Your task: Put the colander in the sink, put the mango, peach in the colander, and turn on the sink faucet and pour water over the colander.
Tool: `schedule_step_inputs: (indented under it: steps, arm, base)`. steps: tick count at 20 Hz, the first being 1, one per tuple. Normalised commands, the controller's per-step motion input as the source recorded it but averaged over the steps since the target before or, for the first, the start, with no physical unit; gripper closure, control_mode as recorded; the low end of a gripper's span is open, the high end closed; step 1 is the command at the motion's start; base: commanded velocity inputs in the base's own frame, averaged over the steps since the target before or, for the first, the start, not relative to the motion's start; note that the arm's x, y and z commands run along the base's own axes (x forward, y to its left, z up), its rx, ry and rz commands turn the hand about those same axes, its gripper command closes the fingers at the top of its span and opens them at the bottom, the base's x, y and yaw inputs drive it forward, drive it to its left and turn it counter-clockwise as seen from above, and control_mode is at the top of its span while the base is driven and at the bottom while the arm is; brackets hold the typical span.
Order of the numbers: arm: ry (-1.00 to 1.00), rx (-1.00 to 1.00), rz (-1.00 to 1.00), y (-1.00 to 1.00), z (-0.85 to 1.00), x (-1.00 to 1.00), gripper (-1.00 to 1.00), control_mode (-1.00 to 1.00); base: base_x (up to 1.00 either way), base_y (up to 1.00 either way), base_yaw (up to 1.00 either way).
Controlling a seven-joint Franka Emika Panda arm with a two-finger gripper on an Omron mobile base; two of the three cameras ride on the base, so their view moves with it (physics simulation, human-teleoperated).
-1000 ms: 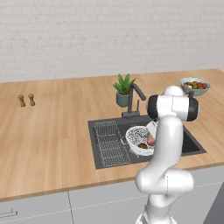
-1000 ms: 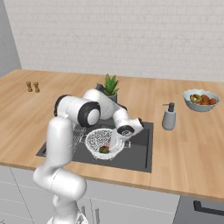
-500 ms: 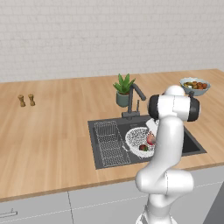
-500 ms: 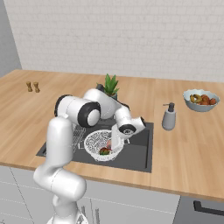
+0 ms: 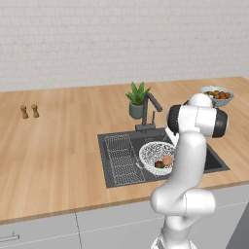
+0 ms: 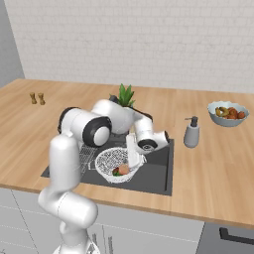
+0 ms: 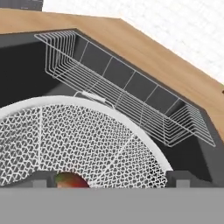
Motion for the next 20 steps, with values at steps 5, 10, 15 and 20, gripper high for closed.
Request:
schedule_step_inputs:
  steps: [5, 10, 15, 20]
  arm:
    - [-0.29, 0.19, -0.02, -0.27, 0.61, -0.11, -1.0, -1.0]
    - [-0.22, 0.29, -0.19, -0.11, 0.54, -0.1, -1.0, -1.0]
    - [-0.16, 0.36, -0.17, -0.02, 0.42, -0.07, -1.0, -1.0]
    - [0.13, 0.27, -0.08, 0.0, 0.58, 0.0, -1.0, -1.0]
  base:
    - [0.0, 0.0, 0.0]
    - [0.0, 0.0, 0.0]
    - [0.0, 0.0, 0.0]
    - [0.0, 0.0, 0.0]
